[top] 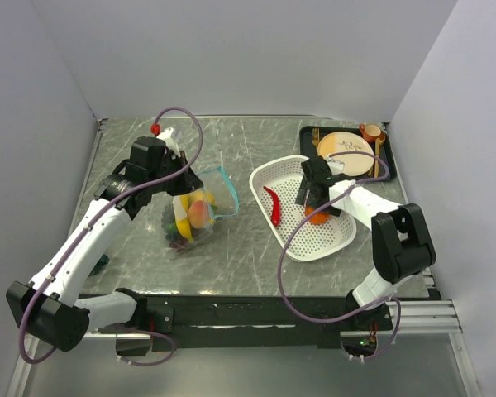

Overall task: Place the food in the zip-top bag and seal the zipper
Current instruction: Pick up the fake fruit from the bin, then place the fake fruit in the zipper food storage bag.

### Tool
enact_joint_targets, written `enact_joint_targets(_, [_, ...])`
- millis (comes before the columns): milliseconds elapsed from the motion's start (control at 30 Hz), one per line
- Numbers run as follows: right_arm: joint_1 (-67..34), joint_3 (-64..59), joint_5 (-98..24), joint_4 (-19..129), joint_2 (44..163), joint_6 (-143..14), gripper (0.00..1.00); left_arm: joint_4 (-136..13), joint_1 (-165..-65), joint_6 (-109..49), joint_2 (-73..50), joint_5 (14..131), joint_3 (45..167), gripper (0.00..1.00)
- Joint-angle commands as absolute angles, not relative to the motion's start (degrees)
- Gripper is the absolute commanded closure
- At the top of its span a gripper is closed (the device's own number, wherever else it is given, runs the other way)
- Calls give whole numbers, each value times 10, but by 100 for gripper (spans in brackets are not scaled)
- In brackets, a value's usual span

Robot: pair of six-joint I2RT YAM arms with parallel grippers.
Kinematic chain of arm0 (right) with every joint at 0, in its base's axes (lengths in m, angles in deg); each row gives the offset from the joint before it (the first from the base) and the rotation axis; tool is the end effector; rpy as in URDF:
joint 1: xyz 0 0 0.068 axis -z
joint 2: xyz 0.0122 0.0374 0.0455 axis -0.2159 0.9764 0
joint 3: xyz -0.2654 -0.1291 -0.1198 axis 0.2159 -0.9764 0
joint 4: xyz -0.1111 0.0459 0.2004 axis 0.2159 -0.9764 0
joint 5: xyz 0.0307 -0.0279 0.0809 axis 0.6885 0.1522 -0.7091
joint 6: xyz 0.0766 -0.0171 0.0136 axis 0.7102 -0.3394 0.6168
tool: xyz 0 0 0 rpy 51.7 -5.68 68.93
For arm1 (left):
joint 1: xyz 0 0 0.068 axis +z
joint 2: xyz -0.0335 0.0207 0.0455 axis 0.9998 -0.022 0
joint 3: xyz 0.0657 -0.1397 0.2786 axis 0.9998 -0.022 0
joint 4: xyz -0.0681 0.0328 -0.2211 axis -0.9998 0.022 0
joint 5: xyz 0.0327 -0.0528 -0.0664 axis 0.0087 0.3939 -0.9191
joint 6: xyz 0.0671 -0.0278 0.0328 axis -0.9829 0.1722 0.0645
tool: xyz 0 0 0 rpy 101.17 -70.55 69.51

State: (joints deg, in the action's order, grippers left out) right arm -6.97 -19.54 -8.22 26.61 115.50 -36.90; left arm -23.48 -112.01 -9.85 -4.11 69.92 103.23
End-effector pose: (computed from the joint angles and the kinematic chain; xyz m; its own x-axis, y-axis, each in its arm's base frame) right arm 0.2987 0.0797 0.2282 -0.7875 0.2849 -0.5465 0.3458 0.9383 -0.0091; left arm 0.2086 -0.1033 0.3877 -0.7186 -0.2607 -0.6447 0.1725 0.8313 -0.5284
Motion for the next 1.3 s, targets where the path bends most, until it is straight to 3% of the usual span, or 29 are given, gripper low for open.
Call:
enact_joint_targets(0, [-61,-197,-108,303,1167,-378,0,-261,-1120,-101,-28,699,1028,99])
enact_joint_targets(133, [-58,-206,-118,318,1163,-381,8,-259,-1119,-101,-28,702,1028,99])
enact_joint_targets(267, [-57,-212,-142,329,1145,-381,36,-260,-1120,-103,-29,703,1028,99])
enact_joint_targets(433, [-58,-225,-179,352,1091,-391,49,-260,-1119,-103,-31,703,1028,99])
enact_joint_targets(767, [-80,-182,-333,391,981,-395,50,-261,-1120,-103,-29,699,1026,99])
enact_joint_targets(1267, [-269,4,-477,492,1141,-348,50,-259,-1120,-105,-13,699,1030,99])
